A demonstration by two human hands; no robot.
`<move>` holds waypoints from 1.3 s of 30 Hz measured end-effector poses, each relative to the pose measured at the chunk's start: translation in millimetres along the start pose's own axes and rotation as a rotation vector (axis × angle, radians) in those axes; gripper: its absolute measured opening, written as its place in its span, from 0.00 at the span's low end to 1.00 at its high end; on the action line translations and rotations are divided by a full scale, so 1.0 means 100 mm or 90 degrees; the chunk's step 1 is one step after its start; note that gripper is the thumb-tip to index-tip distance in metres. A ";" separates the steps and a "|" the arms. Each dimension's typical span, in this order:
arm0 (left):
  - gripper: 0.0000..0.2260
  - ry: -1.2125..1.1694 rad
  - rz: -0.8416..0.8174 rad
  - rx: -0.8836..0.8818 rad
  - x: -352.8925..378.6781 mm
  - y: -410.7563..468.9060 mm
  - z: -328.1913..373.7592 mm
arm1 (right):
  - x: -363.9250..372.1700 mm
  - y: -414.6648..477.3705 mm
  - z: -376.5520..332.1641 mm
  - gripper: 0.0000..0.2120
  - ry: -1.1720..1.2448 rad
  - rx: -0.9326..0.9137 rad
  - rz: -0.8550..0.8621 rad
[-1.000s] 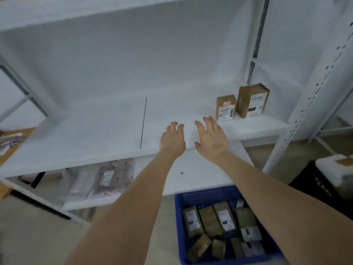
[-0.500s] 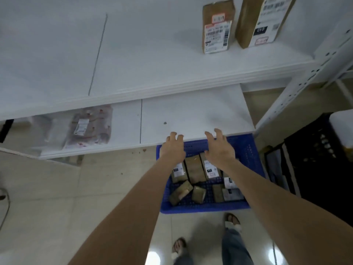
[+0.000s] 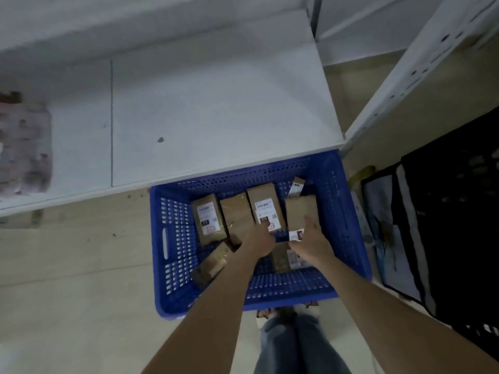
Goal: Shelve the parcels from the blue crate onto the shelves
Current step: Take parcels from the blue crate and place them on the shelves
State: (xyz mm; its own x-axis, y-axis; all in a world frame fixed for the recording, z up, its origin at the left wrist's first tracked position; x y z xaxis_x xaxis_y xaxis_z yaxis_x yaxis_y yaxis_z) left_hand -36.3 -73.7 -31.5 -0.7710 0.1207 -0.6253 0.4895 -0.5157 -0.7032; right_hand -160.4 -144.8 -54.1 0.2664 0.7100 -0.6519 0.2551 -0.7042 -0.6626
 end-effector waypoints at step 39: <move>0.16 -0.484 0.252 -0.218 -1.37 -0.32 -0.98 | 0.30 -0.49 -1.19 0.22 0.518 0.174 -0.143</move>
State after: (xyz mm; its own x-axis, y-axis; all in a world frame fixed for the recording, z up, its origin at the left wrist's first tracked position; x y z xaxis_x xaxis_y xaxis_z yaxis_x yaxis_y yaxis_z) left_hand 94.1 9.6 43.6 -0.5226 -0.6629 -0.5361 0.7746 -0.1066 -0.6234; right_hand -53.8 -89.7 2.8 0.8414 0.5310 -0.1009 0.1775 -0.4478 -0.8763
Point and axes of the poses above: each hand's wrist, its own y-axis towards the middle knuckle, its own x-axis out of the palm, z = x × y, the point moved 7 cm from there along y, towards the middle knuckle, and after that the axes turned 15 degrees about z, right-handed, at the moved point
